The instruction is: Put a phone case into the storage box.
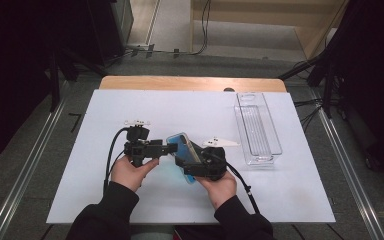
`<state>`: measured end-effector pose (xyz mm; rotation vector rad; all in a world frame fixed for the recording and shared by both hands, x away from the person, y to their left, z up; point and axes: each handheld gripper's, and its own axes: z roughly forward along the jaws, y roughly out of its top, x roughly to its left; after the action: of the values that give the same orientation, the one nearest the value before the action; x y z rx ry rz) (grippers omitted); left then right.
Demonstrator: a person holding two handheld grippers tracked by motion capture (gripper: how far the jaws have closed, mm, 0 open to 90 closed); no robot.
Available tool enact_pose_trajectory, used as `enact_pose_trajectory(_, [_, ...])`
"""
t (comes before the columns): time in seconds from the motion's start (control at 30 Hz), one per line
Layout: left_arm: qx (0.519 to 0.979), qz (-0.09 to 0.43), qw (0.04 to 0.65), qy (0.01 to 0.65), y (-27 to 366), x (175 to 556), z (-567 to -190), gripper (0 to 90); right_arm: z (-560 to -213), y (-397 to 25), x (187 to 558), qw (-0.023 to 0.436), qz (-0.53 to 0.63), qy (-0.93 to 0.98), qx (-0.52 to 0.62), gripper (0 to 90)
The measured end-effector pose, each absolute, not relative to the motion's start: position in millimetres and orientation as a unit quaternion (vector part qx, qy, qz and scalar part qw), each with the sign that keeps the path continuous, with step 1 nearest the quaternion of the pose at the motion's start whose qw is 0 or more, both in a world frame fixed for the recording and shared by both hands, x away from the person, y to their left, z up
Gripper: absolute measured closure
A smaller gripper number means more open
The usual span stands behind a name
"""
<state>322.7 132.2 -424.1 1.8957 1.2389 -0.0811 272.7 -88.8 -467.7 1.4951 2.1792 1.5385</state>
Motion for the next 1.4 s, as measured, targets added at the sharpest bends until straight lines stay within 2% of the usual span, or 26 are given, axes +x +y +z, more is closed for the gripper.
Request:
enact_pose_trajectory(0.1, [0.754, -0.032, 0.421, 0.502, 130, 325, -426, 28.7, -468, -85, 273, 0.026, 0.51, 0.704, 0.493, 15.1])
enact_pose_trajectory(0.23, [0.745, -0.04, 0.422, 0.514, 130, 328, -427, 33.8, -468, -82, 272, 0.02, 0.522, 0.693, 0.496, 15.1])
enact_pose_trajectory(0.43, [0.725, -0.057, 0.434, 0.532, 130, 330, -426, 48.6, -466, -79, 267, 0.029, 0.533, 0.685, 0.496, 15.1])
enact_pose_trajectory(0.5, [0.714, -0.063, 0.445, 0.536, 131, 330, -424, 58.7, -466, -77, 266, 0.037, 0.535, 0.684, 0.494, 15.0])
enact_pose_trajectory(0.53, [0.709, -0.067, 0.448, 0.54, 131, 331, -424, 60.8, -466, -77, 266, 0.038, 0.535, 0.684, 0.494, 15.0])
enact_pose_trajectory(0.57, [0.706, -0.072, 0.45, 0.542, 132, 331, -424, 68.1, -466, -76, 265, 0.04, 0.537, 0.683, 0.494, 15.1])
enact_pose_trajectory(0.6, [0.7, -0.076, 0.454, 0.547, 132, 331, -424, 68.8, -467, -76, 265, 0.042, 0.537, 0.683, 0.493, 15.1])
enact_pose_trajectory(0.63, [0.699, -0.079, 0.453, 0.547, 132, 331, -423, 74.5, -468, -75, 265, 0.043, 0.538, 0.683, 0.493, 15.0])
enact_pose_trajectory(0.73, [0.692, -0.08, 0.459, 0.551, 134, 330, -423, 80.9, -469, -74, 264, 0.047, 0.541, 0.683, 0.489, 15.0])
enact_pose_trajectory(1.3, [0.67, -0.122, 0.476, 0.556, 137, 331, -422, 84.4, -468, -73, 265, 0.083, 0.544, 0.699, 0.456, 14.2])
enact_pose_trajectory(1.4, [0.673, -0.125, 0.478, 0.551, 137, 330, -420, 85.6, -465, -73, 266, 0.086, 0.535, 0.712, 0.446, 10.9])
